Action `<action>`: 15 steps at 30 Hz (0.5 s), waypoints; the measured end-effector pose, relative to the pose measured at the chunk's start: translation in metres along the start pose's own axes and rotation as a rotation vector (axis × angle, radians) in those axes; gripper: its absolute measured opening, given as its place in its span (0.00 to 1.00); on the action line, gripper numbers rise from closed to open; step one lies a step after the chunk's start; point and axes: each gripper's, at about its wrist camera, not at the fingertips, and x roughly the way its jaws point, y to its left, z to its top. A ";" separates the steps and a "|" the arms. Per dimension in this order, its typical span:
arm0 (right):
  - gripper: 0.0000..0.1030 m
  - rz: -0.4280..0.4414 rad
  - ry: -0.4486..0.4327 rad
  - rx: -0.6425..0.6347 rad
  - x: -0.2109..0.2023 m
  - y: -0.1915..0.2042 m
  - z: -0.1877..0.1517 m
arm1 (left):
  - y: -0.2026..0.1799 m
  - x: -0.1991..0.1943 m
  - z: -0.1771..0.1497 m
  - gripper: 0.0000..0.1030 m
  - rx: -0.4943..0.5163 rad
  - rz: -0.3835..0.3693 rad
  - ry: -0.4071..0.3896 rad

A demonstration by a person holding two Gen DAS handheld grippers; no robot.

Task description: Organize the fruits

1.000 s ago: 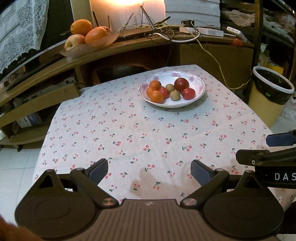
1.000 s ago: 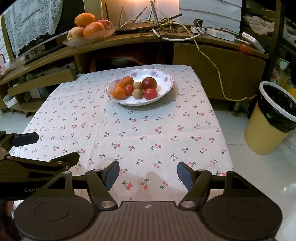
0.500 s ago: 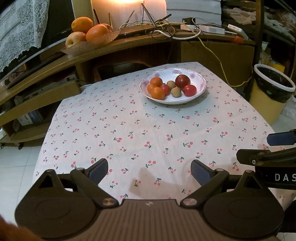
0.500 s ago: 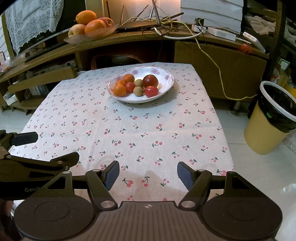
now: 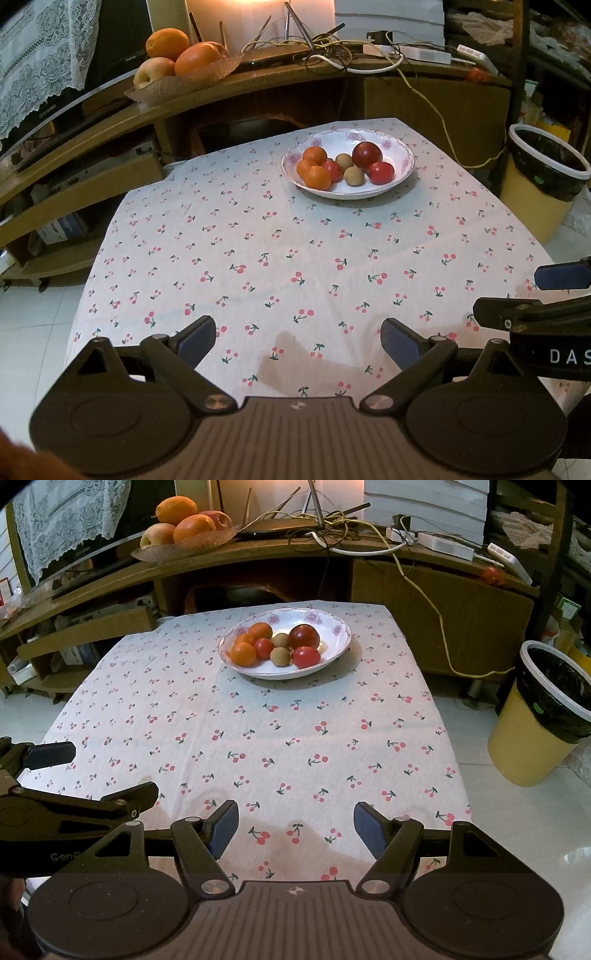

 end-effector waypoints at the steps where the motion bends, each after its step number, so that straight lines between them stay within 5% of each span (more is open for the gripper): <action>1: 0.69 0.000 0.001 -0.001 0.000 0.000 0.000 | 0.000 0.000 0.000 0.98 -0.001 0.000 0.001; 15: 0.69 0.000 0.002 -0.002 -0.003 0.002 -0.003 | 0.000 -0.003 -0.003 0.98 0.003 0.001 0.003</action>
